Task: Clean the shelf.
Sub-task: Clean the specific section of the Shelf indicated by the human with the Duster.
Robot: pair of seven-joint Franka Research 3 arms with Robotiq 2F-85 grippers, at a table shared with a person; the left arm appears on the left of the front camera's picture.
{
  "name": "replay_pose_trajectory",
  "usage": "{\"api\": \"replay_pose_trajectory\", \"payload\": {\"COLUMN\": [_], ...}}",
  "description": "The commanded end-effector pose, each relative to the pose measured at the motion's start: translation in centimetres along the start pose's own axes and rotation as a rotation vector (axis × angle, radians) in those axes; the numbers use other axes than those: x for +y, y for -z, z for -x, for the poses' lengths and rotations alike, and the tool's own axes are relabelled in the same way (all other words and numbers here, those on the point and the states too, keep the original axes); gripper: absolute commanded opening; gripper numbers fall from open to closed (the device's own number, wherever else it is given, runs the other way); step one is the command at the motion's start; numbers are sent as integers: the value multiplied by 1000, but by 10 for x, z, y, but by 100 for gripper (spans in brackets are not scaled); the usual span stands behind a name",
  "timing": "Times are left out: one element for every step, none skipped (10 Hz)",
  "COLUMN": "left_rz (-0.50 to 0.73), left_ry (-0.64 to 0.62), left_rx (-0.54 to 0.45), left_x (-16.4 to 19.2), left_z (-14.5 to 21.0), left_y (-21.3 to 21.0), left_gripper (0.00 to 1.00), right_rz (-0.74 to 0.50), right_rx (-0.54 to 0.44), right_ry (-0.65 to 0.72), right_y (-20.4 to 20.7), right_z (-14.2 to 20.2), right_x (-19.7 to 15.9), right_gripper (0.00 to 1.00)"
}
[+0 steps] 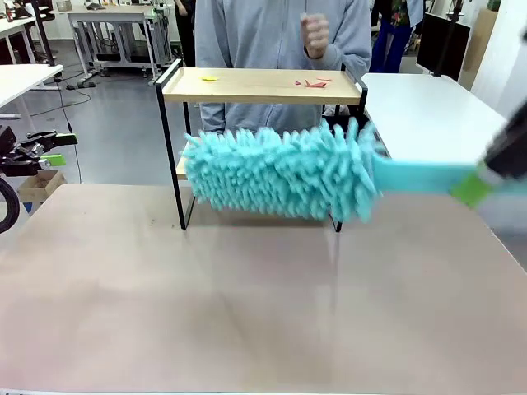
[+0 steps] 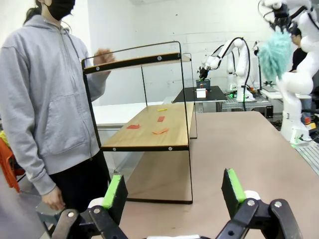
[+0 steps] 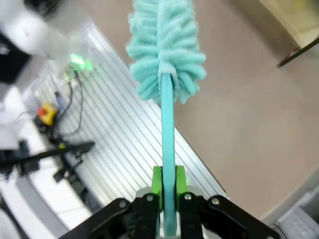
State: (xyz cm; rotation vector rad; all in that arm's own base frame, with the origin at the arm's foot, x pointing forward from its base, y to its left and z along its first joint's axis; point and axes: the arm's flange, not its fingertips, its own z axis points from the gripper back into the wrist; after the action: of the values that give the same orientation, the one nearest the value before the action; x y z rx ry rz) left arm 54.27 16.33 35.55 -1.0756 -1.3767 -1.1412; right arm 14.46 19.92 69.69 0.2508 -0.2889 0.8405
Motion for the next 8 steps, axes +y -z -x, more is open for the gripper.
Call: {"api": "replay_pose_trajectory", "payload": {"left_rz": [-1,-1,-1,-1,-1,-1,-1,-1], "left_ry": [13,13,13,13,13,13,13,13], "left_rx": [4,4,4,4,4,4,4,4], "left_x": [-2,-2,-2,-2,-2,-2,-2,-2], "left_z": [-2,-2,-2,-2,-2,-2,-2,-2], "left_y": [-1,-1,-1,-1,-1,-1,-1,-1], "left_gripper": [100,100,100,100,100,100,100,100], "right_rz": [43,23,88,110,131,156,153,113], "right_rx": [-55,-95,-142,-165,-185,-207,-215,-240], "right_ry": [116,238,297,327,370,413,438,464], "right_y": [-20,-28,-31,-29,-26,-20,-13,-3], "right_z": [-60,-94,-123,-147,-175,-199,-218,-235], "right_x": [22,38,47,52,53,51,47,39], "right_gripper": [13,13,13,13,13,13,13,13]}}
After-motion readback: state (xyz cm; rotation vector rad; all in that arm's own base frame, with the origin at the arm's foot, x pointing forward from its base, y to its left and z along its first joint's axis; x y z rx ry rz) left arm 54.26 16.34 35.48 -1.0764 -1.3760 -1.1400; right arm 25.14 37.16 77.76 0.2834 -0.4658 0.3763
